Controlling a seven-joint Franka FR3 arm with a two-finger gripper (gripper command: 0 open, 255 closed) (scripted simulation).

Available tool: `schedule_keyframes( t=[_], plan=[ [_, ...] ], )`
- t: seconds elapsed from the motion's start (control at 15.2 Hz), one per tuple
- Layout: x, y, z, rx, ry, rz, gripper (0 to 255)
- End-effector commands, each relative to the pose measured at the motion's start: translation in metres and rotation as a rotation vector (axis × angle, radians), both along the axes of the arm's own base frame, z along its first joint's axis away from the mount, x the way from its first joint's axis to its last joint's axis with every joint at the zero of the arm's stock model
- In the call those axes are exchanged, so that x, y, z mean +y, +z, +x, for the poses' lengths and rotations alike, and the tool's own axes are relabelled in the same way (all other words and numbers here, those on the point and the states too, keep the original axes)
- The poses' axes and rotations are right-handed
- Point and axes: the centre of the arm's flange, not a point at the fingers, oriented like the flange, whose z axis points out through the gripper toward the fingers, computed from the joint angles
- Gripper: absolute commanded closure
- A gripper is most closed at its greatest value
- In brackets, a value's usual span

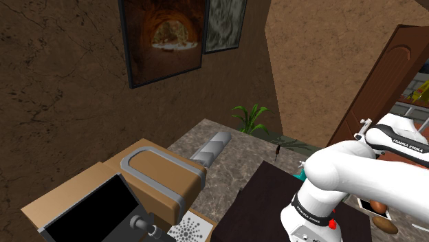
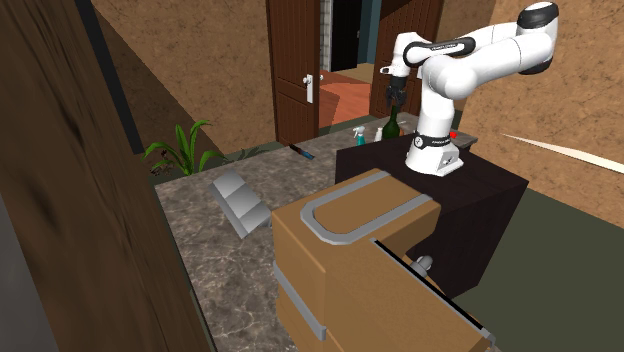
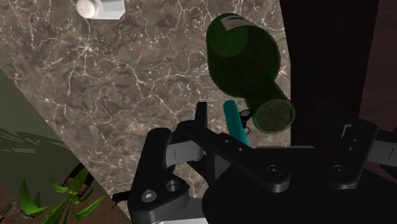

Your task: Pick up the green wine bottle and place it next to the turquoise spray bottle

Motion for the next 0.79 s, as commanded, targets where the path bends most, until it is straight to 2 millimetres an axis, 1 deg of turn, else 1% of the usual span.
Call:
schedule_keyframes(
  t=[0.0,0.2,0.26,0.73],
  plan=[
    [0.0,0.0,0.0,0.0,0.0,0.0,0],
    [-0.001,0.04,-0.002,0.0,0.0,0.0,0],
    [-0.001,0.05,-0.003,0.0,0.0,0.0,0],
    [-0.001,0.05,-0.003,0.0,0.0,0.0,0]
  ],
)
